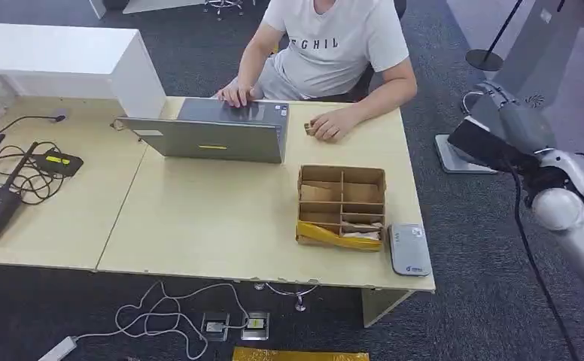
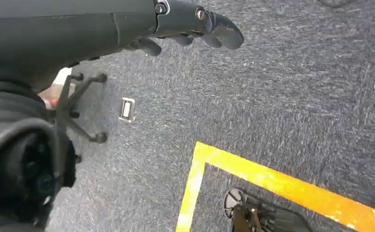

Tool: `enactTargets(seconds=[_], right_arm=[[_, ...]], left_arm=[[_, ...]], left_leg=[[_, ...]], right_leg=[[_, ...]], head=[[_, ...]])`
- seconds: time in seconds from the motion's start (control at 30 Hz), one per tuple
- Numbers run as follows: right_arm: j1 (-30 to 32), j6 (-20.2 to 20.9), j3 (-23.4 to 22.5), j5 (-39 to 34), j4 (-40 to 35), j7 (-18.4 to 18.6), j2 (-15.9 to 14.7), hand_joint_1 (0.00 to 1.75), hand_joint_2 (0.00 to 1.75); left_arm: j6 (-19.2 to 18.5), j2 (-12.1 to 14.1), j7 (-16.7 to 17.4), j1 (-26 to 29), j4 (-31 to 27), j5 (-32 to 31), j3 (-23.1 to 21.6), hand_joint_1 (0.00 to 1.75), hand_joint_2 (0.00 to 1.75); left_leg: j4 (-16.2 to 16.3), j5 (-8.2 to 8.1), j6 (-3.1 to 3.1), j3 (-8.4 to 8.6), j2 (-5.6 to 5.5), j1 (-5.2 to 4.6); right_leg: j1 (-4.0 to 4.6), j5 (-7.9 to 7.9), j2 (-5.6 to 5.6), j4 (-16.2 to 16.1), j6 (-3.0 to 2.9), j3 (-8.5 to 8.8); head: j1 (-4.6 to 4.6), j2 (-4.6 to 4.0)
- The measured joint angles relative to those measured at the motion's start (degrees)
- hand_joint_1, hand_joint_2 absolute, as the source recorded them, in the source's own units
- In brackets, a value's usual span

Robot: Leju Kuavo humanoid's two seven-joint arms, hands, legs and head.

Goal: Pass the card to the sensor for recognition and then transmit it.

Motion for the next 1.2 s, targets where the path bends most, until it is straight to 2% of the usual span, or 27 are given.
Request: enactTargets(seconds=[0.17,0.3,0.4,0.57,0.8,1.07,1.2], right_arm=[[5.1,-2.3,-1.2,-1.7,-2.1,0.2,-3.5,0.00,1.75],[6.9,-3.0,-1.5,-1.8,-3.0,0.3,-5.2,0.00,1.75],[11.4,-6.4,-1.9,-1.5,-5.0,3.5,-7.1,0.00,1.75],[15.9,-7.9,-2.1,-0.3,-8.2,4.4,-9.2,0.00,1.75],[20.0,-11.9,-2.1,6.4,-12.6,6.7,-9.3,0.00,1.75],[22.4,-12.2,-1.3,7.6,-15.5,7.6,-9.2,0.00,1.75],[24.5,-14.2,-1.1,8.3,-16.3,9.0,-8.8,0.00,1.75]], left_arm=[[0.1,0.0,0.0,0.0,0.0,0.5,0.0,0.00,0.00],[0.1,0.0,0.0,0.0,0.0,0.5,0.0,0.00,0.00],[0.1,0.0,0.5,0.0,0.0,0.5,0.0,0.00,0.00],[0.6,0.1,0.5,0.0,0.0,0.7,0.0,0.00,0.00],[0.8,0.1,1.0,-0.1,0.0,0.7,0.0,0.00,0.00],[1.3,0.0,1.5,-0.1,0.0,0.7,0.0,0.00,0.00],[1.7,-0.1,1.7,-0.1,0.0,0.9,0.0,0.00,0.00]], left_leg=[[0.0,-0.01,0.00,-0.02,0.02,-0.01],[0.0,-0.01,0.00,0.03,0.05,0.00],[0.0,-0.01,0.00,0.01,-0.14,0.08],[0.0,-0.03,-0.01,-0.03,0.06,0.07],[0.0,-0.02,-0.01,-0.02,0.02,0.08],[0.0,-0.02,-0.01,-0.02,0.03,0.07],[0.0,-0.02,-0.01,-0.05,0.02,0.07]], right_leg=[[-0.01,0.00,0.02,0.0,0.00,0.01],[-0.01,0.00,0.05,0.0,0.00,-0.02],[0.07,-0.01,-0.21,-0.1,0.00,0.11],[0.07,-0.01,0.01,-0.1,0.00,0.03],[0.07,-0.01,0.00,-0.1,0.00,0.05],[0.07,-0.01,0.00,-0.1,0.00,0.04],[0.07,-0.01,-0.01,-0.1,0.00,0.05]], head=[[-0.02,0.00],[-0.02,0.00],[0.02,0.00],[-0.02,0.00],[0.00,0.00],[-0.02,0.00],[0.00,0.00]])
